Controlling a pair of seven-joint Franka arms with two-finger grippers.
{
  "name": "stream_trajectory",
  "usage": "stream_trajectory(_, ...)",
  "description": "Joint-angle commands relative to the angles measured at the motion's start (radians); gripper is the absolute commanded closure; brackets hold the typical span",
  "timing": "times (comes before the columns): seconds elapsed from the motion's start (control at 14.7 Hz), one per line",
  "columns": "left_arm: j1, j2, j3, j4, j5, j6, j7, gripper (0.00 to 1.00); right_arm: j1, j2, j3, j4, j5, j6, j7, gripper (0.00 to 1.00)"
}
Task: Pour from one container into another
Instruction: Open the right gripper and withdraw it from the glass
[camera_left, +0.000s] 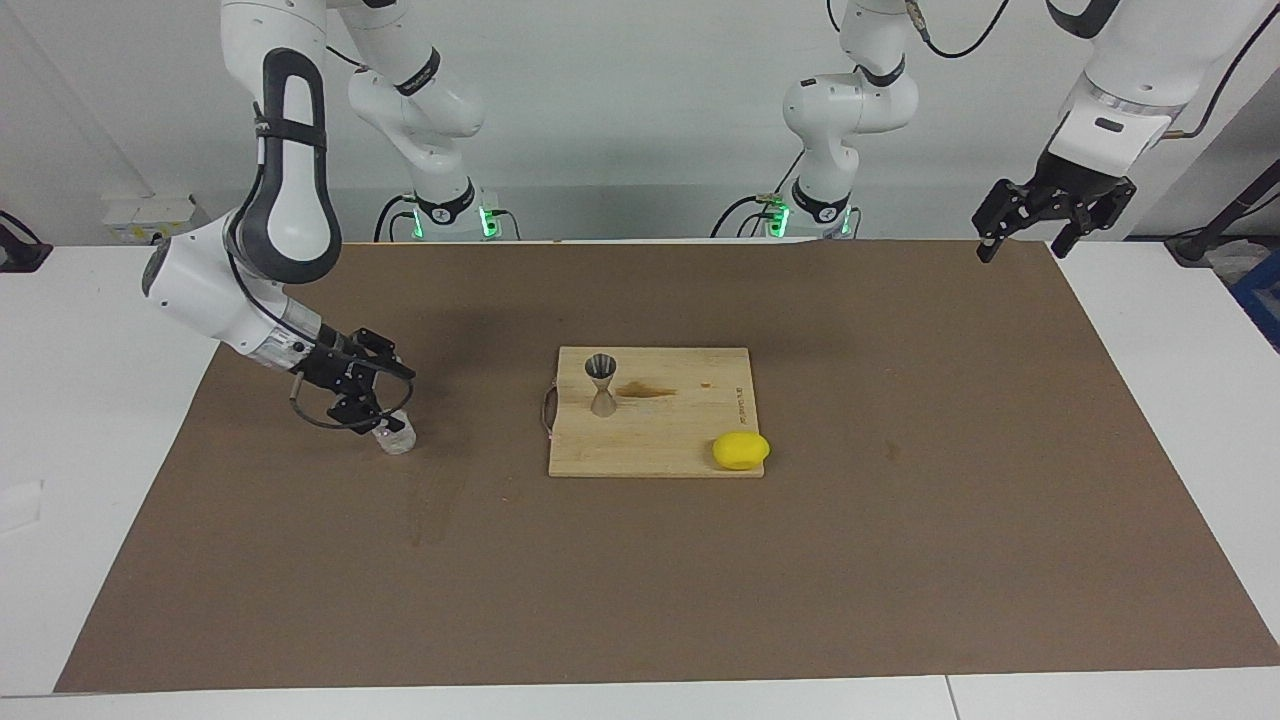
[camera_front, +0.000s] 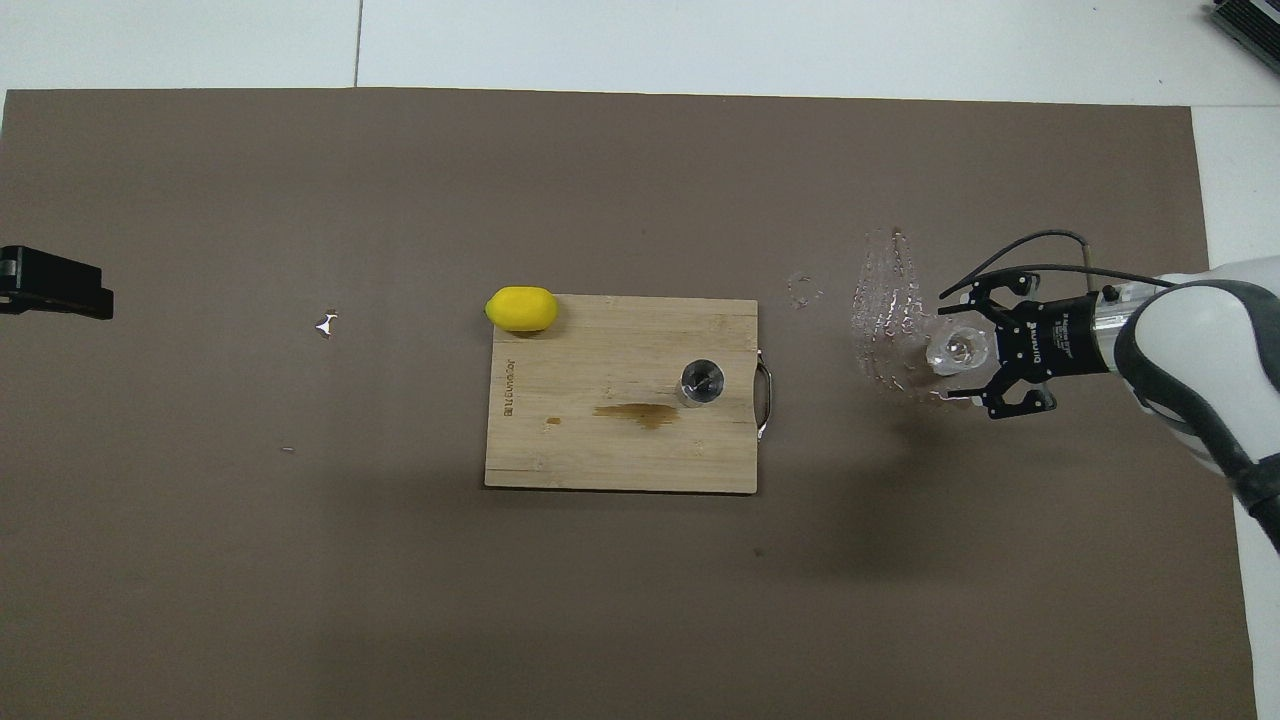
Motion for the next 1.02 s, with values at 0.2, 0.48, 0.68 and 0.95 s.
stream_trajectory(0.2,-0.004,-0.027,0.003,-0.035,0.015,0.023,-0.011,0.0,0.103,-0.013,0.004,0.002,-0.19,-0.019,-0.201,0.01)
stream_trajectory(0.48,-0.006,-0.027,0.003,-0.035,0.015,0.021,-0.011,0.0,0.177,-0.018,0.005,0.003,-0.389,-0.019,-0.327,0.0)
stream_trajectory(0.68,-0.004,-0.027,0.003,-0.034,0.015,0.023,-0.011,0.0,0.223,-0.042,0.005,0.031,-0.542,-0.009,-0.428,0.0)
stream_trajectory(0.95,-0.004,-0.027,0.003,-0.035,0.015,0.021,-0.011,0.0,0.226,-0.096,0.005,0.141,-0.668,-0.061,-0.531,0.0)
